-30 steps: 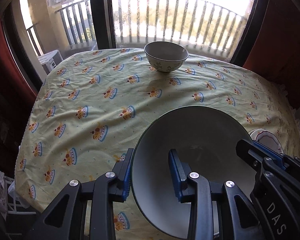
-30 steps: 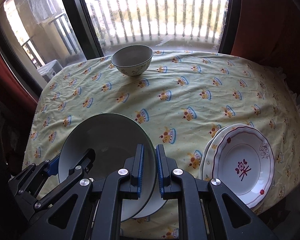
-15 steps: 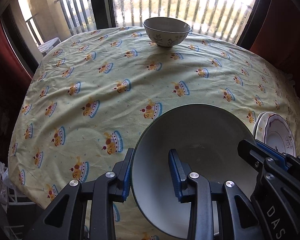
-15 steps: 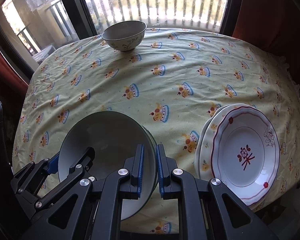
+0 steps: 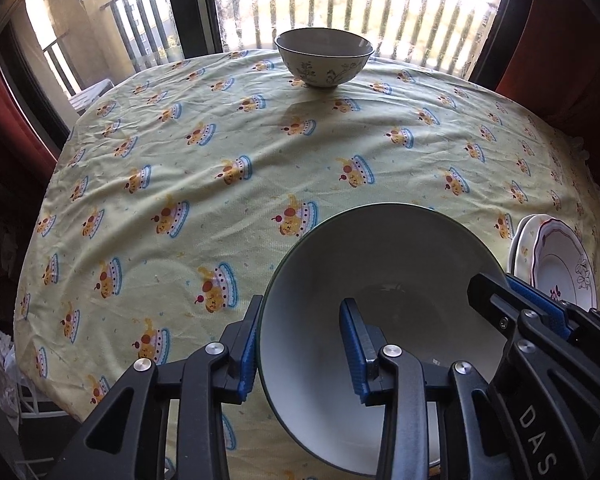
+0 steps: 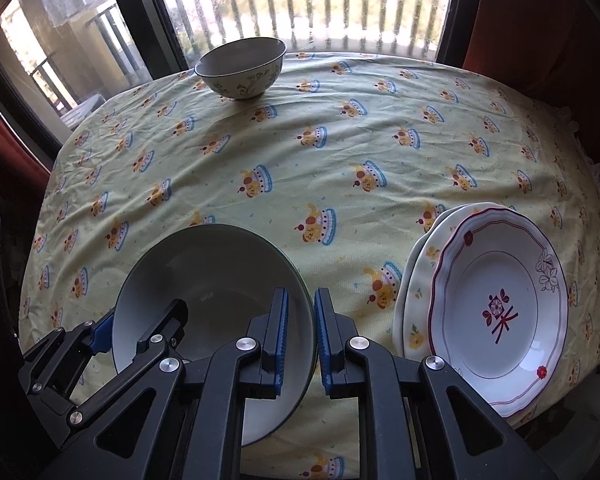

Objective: Organize plates and bowls

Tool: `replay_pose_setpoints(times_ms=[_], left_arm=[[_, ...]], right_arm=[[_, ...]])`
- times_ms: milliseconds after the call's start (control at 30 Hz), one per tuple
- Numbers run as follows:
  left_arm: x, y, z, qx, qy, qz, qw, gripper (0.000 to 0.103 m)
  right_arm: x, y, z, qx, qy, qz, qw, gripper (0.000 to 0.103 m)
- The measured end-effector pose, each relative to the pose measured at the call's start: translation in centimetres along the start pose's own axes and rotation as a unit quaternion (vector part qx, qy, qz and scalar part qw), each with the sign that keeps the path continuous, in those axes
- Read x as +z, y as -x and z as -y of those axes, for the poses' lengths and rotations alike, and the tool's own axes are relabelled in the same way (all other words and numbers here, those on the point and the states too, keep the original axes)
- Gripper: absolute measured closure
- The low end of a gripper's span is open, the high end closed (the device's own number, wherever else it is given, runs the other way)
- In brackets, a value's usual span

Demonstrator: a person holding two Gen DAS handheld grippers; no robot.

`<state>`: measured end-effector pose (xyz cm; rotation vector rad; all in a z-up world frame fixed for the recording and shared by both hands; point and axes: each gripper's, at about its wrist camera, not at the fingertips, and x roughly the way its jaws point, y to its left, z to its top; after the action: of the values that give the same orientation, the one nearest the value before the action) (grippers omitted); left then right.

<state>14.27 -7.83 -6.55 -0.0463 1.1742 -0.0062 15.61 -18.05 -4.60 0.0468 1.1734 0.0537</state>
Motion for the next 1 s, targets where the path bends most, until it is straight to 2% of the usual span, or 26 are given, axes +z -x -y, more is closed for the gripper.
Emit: replay_pose_setpoints(times_ms=[67, 100, 167, 233, 300, 367, 500, 700, 1000], left_arm=[[0.0, 0.0, 0.0, -0.010, -0.007, -0.004, 0.9999, 0.057], [0.0, 0.0, -0.1, -0.016, -0.010, -0.009, 0.9998, 0.048], [0.0, 0.2, -0.3, -0.021, -0.016, -0.011, 0.9996, 0.038], [0.1, 0.6, -0.7, -0.029, -0.021, -0.009, 0.9993, 0.036], [0.2, 1.1, -1.2, -0.036, -0.026, -0.005, 0.9990, 0.026], [0.6, 1.7, -1.7, -0.044, -0.035, -0.003, 0.9984, 0.023], [1.7, 3.4, -2.5, -0.058, -0.056, 0.010, 0.9967, 0.016], [4.2, 5.2, -3.5, -0.069, -0.073, 0.041, 0.9941, 0.013], [8.0, 6.5, -4.0, -0.070, -0.067, 0.075, 0.9925, 0.013]], right_arm=[[-0.1, 0.1, 0.0, 0.000, -0.006, 0.002, 1.000, 0.082], [-0.1, 0.1, 0.0, 0.000, -0.007, 0.001, 1.000, 0.079], [-0.2, 0.1, -0.2, 0.002, -0.013, -0.002, 1.000, 0.073], [-0.3, 0.2, -0.4, 0.002, -0.021, -0.004, 1.000, 0.064], [-0.4, 0.7, -0.8, 0.000, -0.030, 0.001, 1.000, 0.046], [-0.3, 1.3, -1.2, -0.005, -0.034, 0.009, 0.999, 0.039], [0.4, 2.4, -2.3, -0.007, -0.042, 0.014, 0.999, 0.034], [2.2, 4.9, -4.0, -0.029, -0.052, 0.052, 0.997, 0.026], [6.1, 6.7, -5.0, -0.034, -0.039, 0.084, 0.995, 0.025]])
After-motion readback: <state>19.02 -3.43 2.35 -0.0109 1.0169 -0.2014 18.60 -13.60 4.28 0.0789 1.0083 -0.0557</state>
